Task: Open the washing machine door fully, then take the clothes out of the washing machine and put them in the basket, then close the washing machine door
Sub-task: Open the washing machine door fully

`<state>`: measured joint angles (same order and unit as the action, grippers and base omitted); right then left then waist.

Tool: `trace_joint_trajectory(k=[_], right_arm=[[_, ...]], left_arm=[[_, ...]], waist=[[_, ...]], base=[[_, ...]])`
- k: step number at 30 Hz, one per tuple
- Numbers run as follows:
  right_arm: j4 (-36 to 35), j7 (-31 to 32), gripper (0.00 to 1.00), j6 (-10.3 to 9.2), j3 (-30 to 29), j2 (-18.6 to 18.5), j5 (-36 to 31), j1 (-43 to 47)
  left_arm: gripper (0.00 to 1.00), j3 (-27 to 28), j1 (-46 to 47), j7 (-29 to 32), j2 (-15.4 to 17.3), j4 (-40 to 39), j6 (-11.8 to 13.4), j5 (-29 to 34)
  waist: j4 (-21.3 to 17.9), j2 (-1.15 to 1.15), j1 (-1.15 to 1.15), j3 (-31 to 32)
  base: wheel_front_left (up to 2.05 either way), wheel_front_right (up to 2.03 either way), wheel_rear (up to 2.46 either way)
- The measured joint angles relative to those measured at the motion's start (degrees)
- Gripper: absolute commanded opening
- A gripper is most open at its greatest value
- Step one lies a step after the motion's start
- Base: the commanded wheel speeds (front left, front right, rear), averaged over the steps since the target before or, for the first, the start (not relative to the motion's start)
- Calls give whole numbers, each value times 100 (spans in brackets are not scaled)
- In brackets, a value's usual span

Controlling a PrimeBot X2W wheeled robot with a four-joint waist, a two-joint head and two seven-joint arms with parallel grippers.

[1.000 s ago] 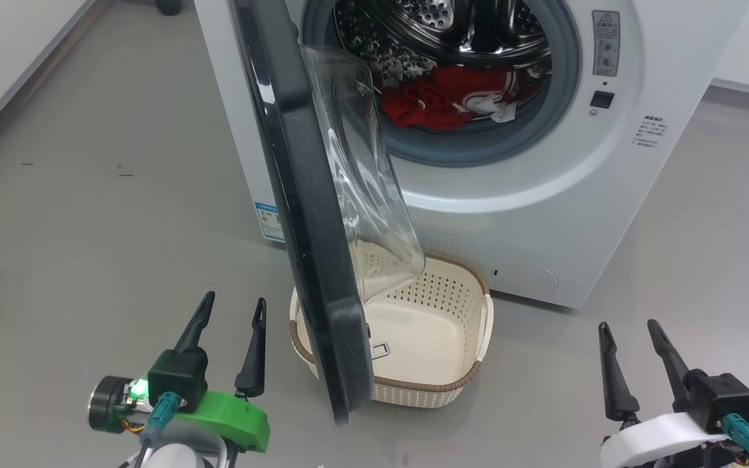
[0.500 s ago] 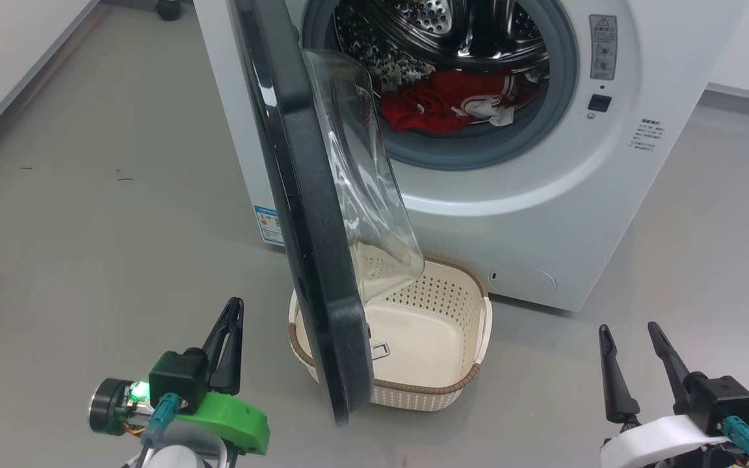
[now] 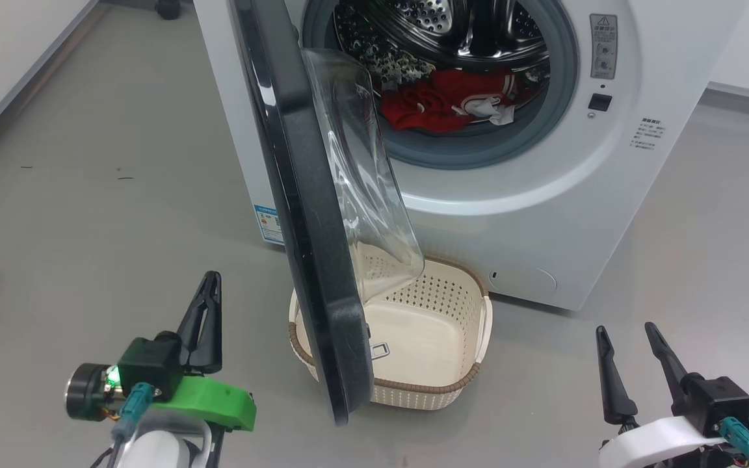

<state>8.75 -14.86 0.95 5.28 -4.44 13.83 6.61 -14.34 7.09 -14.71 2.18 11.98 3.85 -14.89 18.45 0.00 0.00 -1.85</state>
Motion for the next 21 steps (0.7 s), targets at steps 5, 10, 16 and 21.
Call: trace_joint_trajectory(k=[5,10,16,21], right_arm=[[2,0,100,51,-41,11,-27,4],[27,0,100,96,-57,32,-44,4],[26,0,100,103,-87,49,-97,4],[43,0,100,151,-96,73,-136,4]], left_arm=[[0,193,131,1,0,-532,65,-78],[0,288,569,-1,-2,-1541,92,4],[0,56,898,-8,-2,-2668,29,80],[0,-481,985,-8,-1,-3152,-198,77]], waist=[[3,0,0,-16],[7,0,0,-10],[4,0,0,7],[-10,0,0,43]], base=[[0,0,0],[0,0,0],[0,0,0],[0,0,0]])
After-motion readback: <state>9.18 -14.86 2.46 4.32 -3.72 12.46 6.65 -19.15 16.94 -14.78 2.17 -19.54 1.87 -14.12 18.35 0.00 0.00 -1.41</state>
